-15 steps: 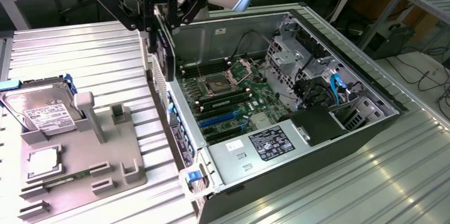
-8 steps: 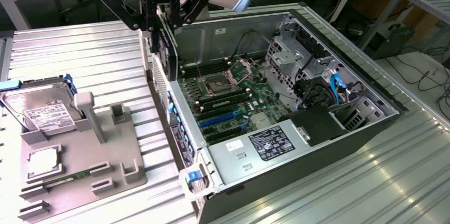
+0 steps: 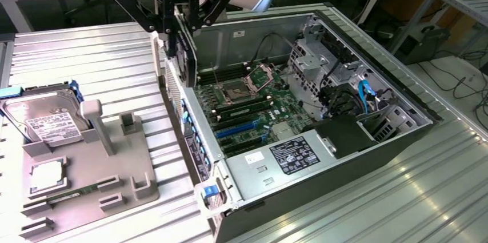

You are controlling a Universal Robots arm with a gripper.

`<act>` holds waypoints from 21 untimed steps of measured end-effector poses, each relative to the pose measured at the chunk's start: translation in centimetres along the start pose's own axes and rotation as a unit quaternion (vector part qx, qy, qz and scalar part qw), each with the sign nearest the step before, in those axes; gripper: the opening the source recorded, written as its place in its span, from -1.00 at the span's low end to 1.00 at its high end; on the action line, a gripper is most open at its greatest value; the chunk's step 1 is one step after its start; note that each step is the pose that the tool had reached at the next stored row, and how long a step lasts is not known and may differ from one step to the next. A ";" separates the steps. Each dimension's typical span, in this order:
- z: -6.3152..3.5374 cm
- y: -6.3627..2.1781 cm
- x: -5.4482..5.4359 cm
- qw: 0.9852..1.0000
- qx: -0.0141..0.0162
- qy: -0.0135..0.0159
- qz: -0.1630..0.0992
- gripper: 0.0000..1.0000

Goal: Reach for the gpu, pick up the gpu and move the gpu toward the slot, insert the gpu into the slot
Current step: 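Pick up the gpu and move the gpu toward the slot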

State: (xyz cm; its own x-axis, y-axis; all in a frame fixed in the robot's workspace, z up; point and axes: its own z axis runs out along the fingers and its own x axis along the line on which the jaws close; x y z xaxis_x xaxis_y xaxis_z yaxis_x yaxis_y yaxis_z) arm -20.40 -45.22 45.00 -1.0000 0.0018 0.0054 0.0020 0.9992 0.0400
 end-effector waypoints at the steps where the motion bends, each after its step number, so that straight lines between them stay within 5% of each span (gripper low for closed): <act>1: 0.00 0.00 -0.2 1.000 0.000 0.000 0.000 -0.44; 21: 0.05 0.00 -1.9 1.000 0.000 0.000 0.000 -0.44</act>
State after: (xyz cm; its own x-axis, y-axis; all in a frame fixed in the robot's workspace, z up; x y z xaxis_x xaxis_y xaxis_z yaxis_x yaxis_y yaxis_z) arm -18.45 -45.22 44.94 -1.0000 0.0019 0.0054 0.0021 0.9992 0.0397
